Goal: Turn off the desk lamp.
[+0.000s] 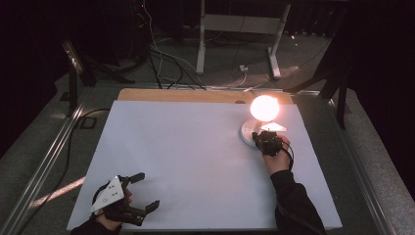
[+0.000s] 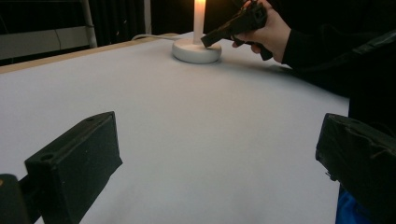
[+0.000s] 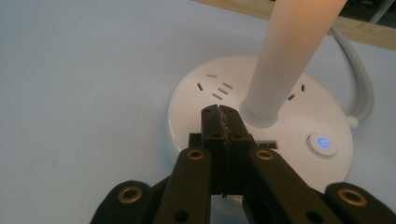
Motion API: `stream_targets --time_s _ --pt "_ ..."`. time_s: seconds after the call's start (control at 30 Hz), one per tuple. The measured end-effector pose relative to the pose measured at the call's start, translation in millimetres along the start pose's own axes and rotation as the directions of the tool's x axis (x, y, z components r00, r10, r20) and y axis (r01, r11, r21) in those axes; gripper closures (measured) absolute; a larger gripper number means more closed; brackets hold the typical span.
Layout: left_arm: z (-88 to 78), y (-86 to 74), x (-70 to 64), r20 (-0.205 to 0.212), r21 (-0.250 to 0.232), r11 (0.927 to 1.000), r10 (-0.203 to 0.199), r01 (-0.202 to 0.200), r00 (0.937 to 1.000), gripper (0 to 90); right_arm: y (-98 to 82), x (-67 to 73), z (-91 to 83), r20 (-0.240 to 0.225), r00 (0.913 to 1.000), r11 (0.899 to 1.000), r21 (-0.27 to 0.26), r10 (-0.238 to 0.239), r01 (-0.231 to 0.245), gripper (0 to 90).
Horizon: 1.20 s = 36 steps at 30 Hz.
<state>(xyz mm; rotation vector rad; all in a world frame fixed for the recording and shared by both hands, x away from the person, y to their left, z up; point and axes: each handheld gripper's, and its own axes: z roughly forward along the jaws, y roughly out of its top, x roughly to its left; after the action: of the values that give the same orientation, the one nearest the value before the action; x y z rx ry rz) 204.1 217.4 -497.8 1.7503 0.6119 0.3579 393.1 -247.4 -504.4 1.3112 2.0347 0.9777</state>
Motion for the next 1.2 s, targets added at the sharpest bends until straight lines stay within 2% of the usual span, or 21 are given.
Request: stream_targets --time_s 0.2,0.27,0.33,0.43,0.67,1.2 --pt "0.4 0.0 -0.6 0.002 0.000 1.0000 0.001 -0.001 1.0000 0.5 -1.1 -0.6 1.2 0.005 0.9999 1.000 -0.001 -0.011 0.011 90.0" --pt "0.5 0.1 -1.1 0.002 0.001 1.0000 0.002 -0.002 1.0000 0.5 -3.1 -2.3 1.7 0.021 0.9998 1.000 -0.007 0.006 -0.006 90.0" --pt "0.2 0.1 -1.0 0.001 0.000 1.0000 0.004 -0.004 1.0000 0.5 -3.2 -3.5 1.1 0.012 0.9999 1.000 -0.007 0.011 -0.011 89.9" --pt "0.3 -0.1 -0.2 0.000 -0.001 1.0000 0.001 -0.001 1.0000 0.5 -3.4 -3.7 -1.6 0.001 0.9998 0.999 -0.025 0.019 -0.019 89.9" --pt "0.9 -0.2 -0.4 -0.001 0.002 1.0000 0.003 -0.003 1.0000 0.5 10.4 -3.0 -16.3 -0.014 0.9995 0.996 -0.078 0.029 -0.030 89.9" --pt "0.8 -0.3 -0.5 -0.001 0.003 1.0000 0.004 -0.004 1.0000 0.5 8.0 -4.5 -12.8 -0.011 0.9994 0.998 -0.058 0.032 -0.033 89.9"
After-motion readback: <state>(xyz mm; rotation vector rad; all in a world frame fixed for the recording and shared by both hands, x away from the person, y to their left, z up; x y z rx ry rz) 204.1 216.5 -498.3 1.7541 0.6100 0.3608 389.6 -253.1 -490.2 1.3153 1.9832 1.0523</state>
